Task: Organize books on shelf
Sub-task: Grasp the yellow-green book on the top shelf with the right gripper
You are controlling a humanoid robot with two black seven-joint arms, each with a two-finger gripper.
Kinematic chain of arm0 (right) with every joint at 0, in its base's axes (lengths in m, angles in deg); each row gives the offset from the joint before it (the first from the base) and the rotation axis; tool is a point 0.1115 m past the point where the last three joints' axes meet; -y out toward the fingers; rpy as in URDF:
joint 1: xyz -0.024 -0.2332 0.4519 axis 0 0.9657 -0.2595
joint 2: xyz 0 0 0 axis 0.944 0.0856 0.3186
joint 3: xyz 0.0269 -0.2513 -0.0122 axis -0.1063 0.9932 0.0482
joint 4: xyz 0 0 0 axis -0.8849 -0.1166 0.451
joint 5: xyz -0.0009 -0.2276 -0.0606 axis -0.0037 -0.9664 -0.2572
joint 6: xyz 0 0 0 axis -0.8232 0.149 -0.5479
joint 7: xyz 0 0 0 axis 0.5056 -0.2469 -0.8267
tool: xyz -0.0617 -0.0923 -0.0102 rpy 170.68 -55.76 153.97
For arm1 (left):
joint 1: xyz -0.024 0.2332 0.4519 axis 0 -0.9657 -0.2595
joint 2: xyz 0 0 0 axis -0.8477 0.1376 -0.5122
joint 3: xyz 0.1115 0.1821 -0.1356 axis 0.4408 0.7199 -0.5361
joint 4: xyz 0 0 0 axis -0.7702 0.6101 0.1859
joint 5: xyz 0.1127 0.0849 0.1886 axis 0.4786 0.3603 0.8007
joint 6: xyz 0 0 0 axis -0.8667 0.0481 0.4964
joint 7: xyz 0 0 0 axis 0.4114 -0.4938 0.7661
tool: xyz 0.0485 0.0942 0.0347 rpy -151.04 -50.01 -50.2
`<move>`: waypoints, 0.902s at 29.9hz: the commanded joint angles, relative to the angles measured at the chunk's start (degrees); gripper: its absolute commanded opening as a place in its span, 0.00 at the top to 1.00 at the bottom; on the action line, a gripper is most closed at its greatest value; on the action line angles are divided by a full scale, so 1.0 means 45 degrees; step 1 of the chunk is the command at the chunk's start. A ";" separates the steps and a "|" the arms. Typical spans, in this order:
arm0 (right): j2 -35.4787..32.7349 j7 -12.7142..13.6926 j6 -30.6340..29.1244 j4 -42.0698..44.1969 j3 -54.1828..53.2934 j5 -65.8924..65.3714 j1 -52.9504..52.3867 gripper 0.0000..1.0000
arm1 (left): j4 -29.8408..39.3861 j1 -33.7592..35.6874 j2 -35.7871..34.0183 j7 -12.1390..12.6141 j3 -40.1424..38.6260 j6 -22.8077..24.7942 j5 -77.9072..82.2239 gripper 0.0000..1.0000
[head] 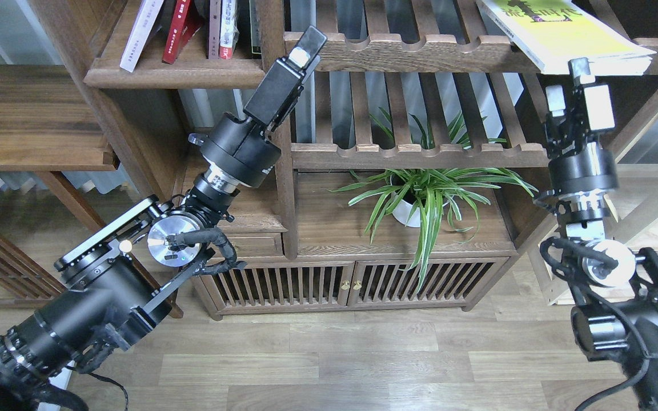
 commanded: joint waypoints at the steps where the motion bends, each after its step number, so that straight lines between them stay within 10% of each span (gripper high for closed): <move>1: -0.0231 0.0017 0.0752 0.0148 -0.0057 0.0033 -0.0419 0.10 | 0.0078 -0.0023 -0.0012 0.0001 0.0001 0.0000 0.0243 0.01; 27: -0.1228 0.0954 0.4425 0.0343 0.0021 0.0599 -0.1670 0.11 | 0.0097 0.0016 -0.0110 0.0001 -0.0175 0.0000 0.0322 0.01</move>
